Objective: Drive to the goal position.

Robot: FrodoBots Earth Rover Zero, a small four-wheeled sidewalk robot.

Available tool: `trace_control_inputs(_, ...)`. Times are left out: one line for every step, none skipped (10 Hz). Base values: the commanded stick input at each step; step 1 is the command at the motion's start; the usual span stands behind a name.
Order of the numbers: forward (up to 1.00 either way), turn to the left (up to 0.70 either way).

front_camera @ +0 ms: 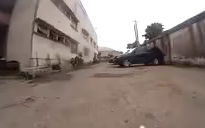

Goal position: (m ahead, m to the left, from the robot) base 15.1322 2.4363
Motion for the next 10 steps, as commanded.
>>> trace_control_inputs(0.30, 0.00)
trace_control_inputs(0.30, 0.00)
trace_control_inputs(0.30, 0.00)
trace_control_inputs(0.30, 0.00)
trace_control_inputs(0.30, 0.00)
trace_control_inputs(0.30, 0.00)
trace_control_inputs(0.30, 0.00)
trace_control_inputs(0.30, 0.00)
trace_control_inputs(0.30, 0.00)
trace_control_inputs(0.30, 0.00)
